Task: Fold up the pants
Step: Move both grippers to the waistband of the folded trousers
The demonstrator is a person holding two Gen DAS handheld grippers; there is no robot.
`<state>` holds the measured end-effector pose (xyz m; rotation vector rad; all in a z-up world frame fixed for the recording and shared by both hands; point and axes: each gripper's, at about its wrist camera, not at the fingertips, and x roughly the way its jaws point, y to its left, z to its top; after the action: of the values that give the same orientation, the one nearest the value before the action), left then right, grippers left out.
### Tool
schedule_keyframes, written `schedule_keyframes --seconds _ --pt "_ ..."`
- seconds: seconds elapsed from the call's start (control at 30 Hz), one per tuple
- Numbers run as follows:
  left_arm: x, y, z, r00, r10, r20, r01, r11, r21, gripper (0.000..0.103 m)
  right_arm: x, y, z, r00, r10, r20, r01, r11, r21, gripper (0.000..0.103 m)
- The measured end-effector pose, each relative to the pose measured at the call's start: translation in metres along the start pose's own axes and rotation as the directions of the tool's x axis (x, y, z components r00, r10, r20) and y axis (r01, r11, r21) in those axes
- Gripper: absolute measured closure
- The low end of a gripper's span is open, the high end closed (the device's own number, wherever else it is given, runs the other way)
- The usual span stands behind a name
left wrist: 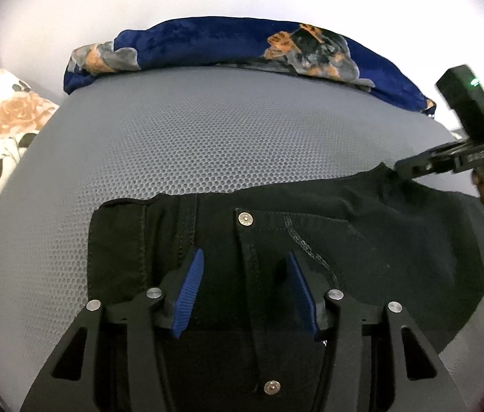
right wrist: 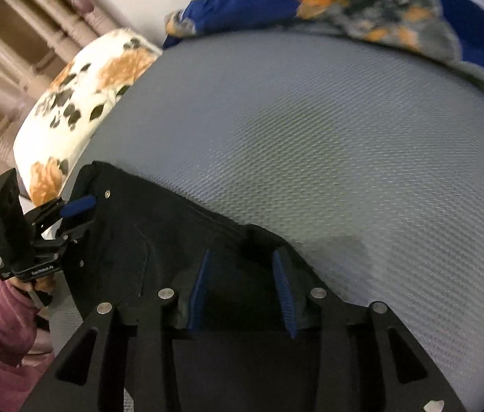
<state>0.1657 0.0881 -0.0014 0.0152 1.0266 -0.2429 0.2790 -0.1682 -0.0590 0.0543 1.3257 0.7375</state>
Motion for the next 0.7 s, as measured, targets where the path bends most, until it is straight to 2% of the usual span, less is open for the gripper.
schedule_keyframes --seconds 0.07,0.1,0.13,0.23,0.33,0.43,0.5,0.57,0.63,0.7 --pt "-0.001 0.005 0.000 1.000 -0.028 0.004 0.028 1.000 -0.011 0.051 0.007 0.001 0.001 1.000 0.016 -0.025 -0.017 1.000 -0.007 0.066" --pt "-0.001 0.006 -0.001 0.999 -0.038 0.006 0.038 0.999 -0.012 0.051 0.011 0.003 0.002 1.000 0.012 -0.025 -0.012 1.000 -0.013 0.070" --pt "-0.002 0.007 -0.001 0.999 -0.044 0.007 0.044 0.999 -0.012 0.051 0.012 0.005 0.004 1.000 0.013 -0.016 -0.013 1.000 -0.020 0.090" --pt "-0.003 0.009 0.000 0.998 -0.059 0.007 0.059 0.998 -0.025 0.051 0.005 0.005 0.009 0.999 -0.004 0.034 0.004 1.000 -0.010 0.097" --pt "-0.003 0.012 0.000 0.997 -0.078 0.017 0.079 0.996 -0.035 0.051 0.004 0.001 0.014 0.996 -0.054 0.067 0.054 0.999 0.005 0.099" --pt "-0.003 0.010 -0.001 0.998 -0.067 0.020 0.068 0.998 -0.013 0.052 0.023 -0.001 0.015 0.992 -0.112 0.051 0.112 0.994 0.000 0.099" --pt "-0.002 0.007 -0.001 0.998 -0.053 0.017 0.053 0.999 0.000 0.052 0.026 -0.002 0.016 0.992 -0.113 0.063 0.112 0.994 0.010 0.098" --pt "-0.001 0.003 0.000 1.000 -0.030 0.007 0.030 0.999 0.021 0.052 0.022 -0.002 0.017 0.991 -0.108 0.075 0.106 0.994 0.025 0.092" --pt "-0.004 -0.006 0.003 1.000 0.008 -0.006 -0.007 0.999 0.041 0.051 0.011 -0.001 0.016 0.985 -0.143 0.092 0.139 0.989 0.049 0.071" --pt "-0.012 -0.020 0.009 1.000 0.011 0.015 -0.012 0.996 0.089 0.051 -0.018 -0.003 0.010 0.973 -0.151 0.175 0.136 0.986 0.095 0.070"
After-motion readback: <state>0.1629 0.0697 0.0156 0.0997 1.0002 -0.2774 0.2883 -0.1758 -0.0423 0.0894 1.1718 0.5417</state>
